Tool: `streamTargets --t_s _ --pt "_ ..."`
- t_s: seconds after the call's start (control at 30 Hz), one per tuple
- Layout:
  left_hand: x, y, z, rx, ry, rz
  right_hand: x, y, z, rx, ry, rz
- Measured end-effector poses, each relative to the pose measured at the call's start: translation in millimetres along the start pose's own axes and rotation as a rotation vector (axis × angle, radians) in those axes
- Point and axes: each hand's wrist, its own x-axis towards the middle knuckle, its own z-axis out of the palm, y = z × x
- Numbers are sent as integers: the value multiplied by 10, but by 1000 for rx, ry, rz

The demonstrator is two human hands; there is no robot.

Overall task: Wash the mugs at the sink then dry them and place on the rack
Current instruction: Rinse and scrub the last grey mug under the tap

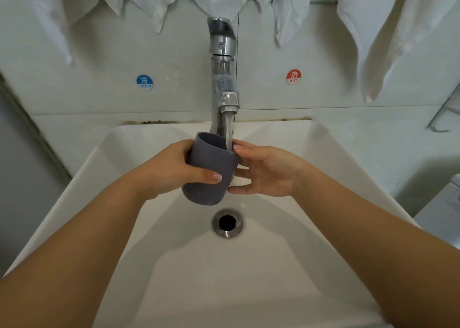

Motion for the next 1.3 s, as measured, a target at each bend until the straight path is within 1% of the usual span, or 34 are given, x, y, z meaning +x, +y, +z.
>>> streamTargets --t_s 0.1,0.2,0.27,0.4,0.47,0.5,0.6,0.7,0.77,0.83,0.9,0.93,1.03,1.1,1.13,1.2,1.23,1.27,1.3 --pt "4 -56 29 52 2 -8 67 41 159 -188 114 10" --pt "15 -79 29 14 23 4 112 53 210 -231 213 -17" --pt "17 -64 23 6 16 15 65 30 173 -176 188 -15" --pt "10 -41 17 -30 -10 -5 -48 -18 -21 15 34 4" --pt "-4 -24 46 -6 -1 -20 -41 -2 -23 45 26 11" --pt "-9 -17 75 32 17 -28 -28 12 2 17 47 11" --pt "-29 2 178 189 121 -26 34 44 143 -147 190 -45" --pt "-37 40 267 220 222 -4 60 60 282 -271 398 -157" --pt "-56 83 328 274 255 38 74 117 360 -408 511 -275" --pt "-62 117 366 321 266 52 99 165 389 -455 586 -331" --pt "-68 116 363 328 273 37 103 171 375 -435 595 -324" --pt "-71 117 356 319 277 18 92 151 349 -411 568 -291" --pt "-57 124 310 319 318 -12 57 80 221 -323 418 -203" --pt "-53 154 246 209 331 -85 50 65 151 -265 339 -174" --pt "-60 161 198 78 289 -150 55 67 114 -234 315 -164" --pt "-67 116 112 -212 79 -250 46 68 74 -189 260 -152" --pt "-69 72 80 -313 -28 -274 33 66 65 -177 230 -148" --pt "-58 30 61 -377 -80 -277 20 58 54 -172 212 -148" --pt "-49 -2 60 -415 -85 -271 9 50 47 -162 212 -147"
